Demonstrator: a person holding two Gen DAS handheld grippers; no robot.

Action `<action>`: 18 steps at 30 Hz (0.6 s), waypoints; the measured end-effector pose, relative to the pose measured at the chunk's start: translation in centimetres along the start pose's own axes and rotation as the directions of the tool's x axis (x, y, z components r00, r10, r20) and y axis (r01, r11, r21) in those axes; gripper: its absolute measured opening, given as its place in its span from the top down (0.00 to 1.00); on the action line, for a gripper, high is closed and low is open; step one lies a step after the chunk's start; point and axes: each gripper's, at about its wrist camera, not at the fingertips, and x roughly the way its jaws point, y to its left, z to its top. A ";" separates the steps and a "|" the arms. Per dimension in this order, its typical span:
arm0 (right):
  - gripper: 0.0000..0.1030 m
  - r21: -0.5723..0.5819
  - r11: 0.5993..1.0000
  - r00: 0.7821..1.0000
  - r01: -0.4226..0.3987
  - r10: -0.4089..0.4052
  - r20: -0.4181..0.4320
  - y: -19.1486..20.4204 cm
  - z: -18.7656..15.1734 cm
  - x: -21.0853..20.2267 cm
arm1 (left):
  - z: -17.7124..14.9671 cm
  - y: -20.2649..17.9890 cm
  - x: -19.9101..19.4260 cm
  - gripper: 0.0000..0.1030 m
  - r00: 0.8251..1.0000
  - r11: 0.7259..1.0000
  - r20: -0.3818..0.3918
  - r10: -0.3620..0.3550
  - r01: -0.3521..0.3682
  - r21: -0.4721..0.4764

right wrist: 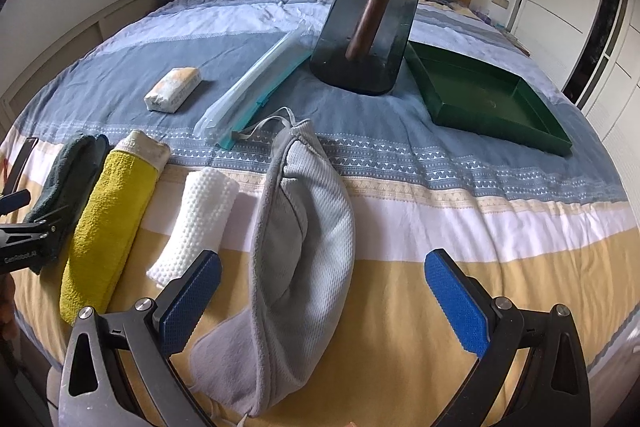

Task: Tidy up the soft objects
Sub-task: 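Grasp the dark grey towel with the left tool while the right tool grasps the grey pouch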

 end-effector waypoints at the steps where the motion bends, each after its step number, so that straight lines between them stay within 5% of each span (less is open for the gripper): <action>1: 0.00 0.000 1.000 1.000 0.000 0.000 -0.004 -0.1 0.0 0.1 | 0.1 0.0 0.2 0.01 1.000 1.000 -0.002 -0.003 0.003 0.001; 18: 0.00 -0.004 1.000 0.998 -0.003 0.003 -0.070 0.0 0.4 3.6 | 0.6 -0.2 3.1 0.01 0.998 1.000 -0.069 -0.005 0.006 0.014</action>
